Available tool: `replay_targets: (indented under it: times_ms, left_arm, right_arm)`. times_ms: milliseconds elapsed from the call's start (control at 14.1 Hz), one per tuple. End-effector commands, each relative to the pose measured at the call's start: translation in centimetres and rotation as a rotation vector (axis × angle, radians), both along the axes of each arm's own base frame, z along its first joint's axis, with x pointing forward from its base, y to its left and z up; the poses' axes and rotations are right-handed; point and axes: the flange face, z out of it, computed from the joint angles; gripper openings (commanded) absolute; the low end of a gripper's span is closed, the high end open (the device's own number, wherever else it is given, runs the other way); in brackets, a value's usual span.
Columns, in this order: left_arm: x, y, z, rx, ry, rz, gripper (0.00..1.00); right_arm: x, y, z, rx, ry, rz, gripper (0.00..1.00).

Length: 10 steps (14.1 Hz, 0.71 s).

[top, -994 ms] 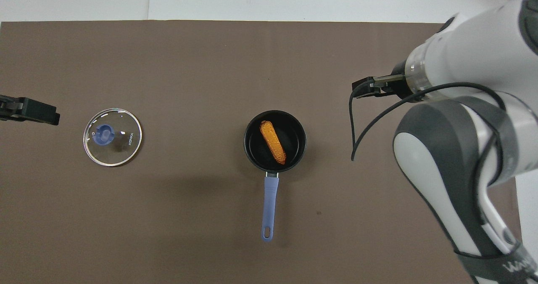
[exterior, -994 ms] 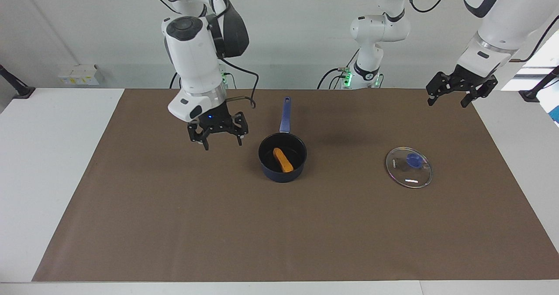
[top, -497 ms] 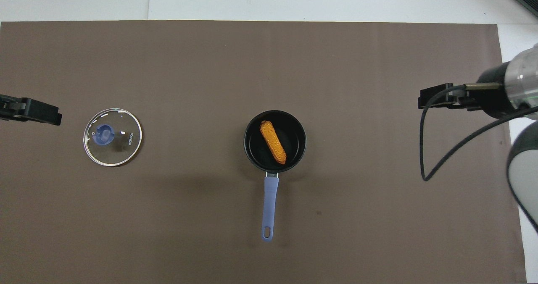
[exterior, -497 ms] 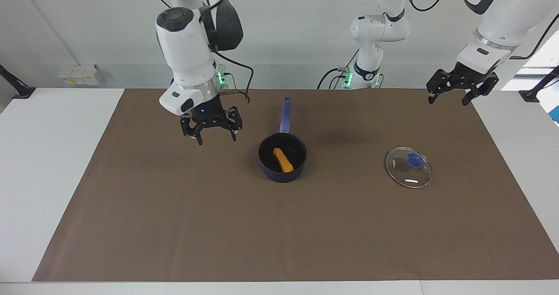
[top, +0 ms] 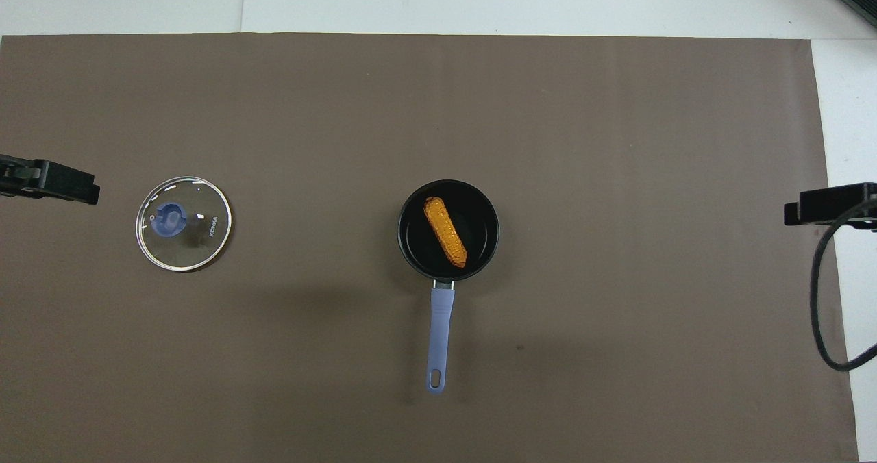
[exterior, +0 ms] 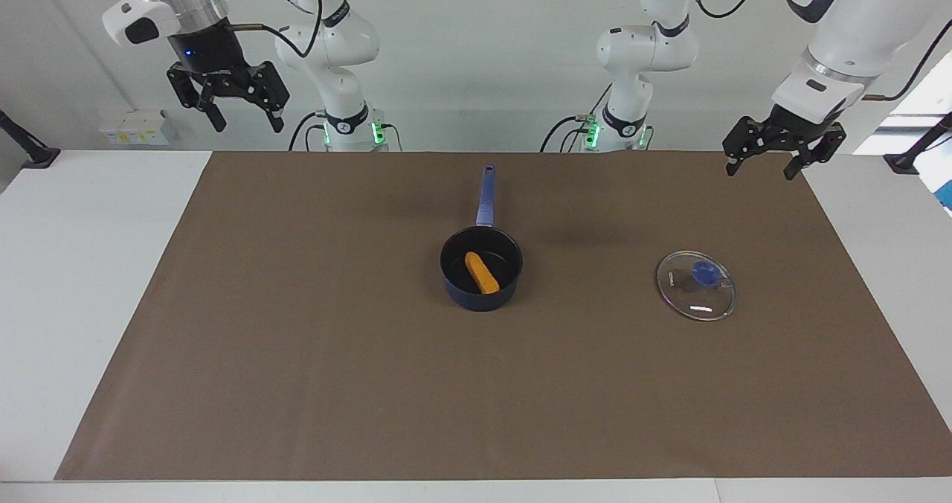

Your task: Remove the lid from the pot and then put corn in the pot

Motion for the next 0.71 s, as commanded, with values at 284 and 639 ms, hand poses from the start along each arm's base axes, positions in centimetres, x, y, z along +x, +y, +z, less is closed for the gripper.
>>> replay_targets:
  times_ms: [284, 639]
  left_arm:
    - [-0.35, 1.38, 0.19, 0.011, -0.014, 0.014, 1.0]
    - [-0.35, 1.47, 0.19, 0.011, -0.014, 0.016, 1.0]
  right_arm:
    - [-0.68, -3.01, -0.61, -0.016, 0.012, 0.062, 1.0]
    - [-0.6, -2.2, -0.97, -0.062, 0.013, 0.074, 1.0]
